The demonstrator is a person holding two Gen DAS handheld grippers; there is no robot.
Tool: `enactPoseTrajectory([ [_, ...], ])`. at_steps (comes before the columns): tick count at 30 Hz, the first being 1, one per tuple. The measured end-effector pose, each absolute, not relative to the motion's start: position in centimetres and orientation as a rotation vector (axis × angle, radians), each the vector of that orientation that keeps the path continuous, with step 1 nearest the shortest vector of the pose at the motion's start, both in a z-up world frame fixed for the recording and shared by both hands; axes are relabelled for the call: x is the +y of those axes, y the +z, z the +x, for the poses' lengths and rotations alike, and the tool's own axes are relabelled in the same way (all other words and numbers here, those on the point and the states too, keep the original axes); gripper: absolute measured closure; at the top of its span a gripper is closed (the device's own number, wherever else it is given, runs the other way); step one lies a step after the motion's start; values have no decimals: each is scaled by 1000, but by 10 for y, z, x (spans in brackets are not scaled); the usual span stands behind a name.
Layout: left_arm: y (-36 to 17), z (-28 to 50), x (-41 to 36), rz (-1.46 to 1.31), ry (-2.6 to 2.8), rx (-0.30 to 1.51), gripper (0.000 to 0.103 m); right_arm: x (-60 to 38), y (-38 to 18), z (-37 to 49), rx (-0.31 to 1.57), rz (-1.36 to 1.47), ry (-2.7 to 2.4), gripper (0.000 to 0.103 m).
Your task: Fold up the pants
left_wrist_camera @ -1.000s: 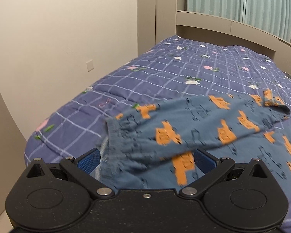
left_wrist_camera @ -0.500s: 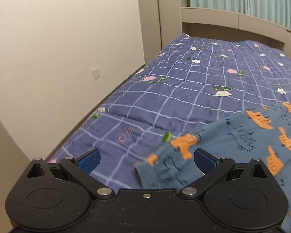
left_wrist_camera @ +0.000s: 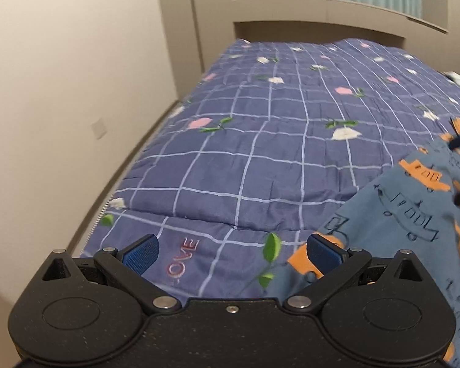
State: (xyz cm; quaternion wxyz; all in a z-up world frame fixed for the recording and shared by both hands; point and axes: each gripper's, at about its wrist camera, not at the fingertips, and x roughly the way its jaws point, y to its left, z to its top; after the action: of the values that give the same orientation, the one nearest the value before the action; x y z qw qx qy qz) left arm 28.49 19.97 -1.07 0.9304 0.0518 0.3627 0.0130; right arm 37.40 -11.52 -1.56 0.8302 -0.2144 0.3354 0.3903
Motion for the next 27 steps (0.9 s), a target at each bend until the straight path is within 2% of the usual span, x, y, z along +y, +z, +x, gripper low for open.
enactPoseTrajectory([
  [8,-27,310,236,-50,-207,849,1,-90,-34,423,769,-504,923,1],
  [10,-32,316,238,-72,-234,888,4,-84,-38,431,786,-510,943,5],
  [22,-40,323,233,-91,-306,1006,8,-75,-47,445,807,-532,952,7],
  [24,-40,327,234,-109,-299,1025,13,-76,-48,446,809,-528,950,7],
  [27,-37,329,238,-141,-280,1037,29,-76,-49,447,812,-523,946,7],
])
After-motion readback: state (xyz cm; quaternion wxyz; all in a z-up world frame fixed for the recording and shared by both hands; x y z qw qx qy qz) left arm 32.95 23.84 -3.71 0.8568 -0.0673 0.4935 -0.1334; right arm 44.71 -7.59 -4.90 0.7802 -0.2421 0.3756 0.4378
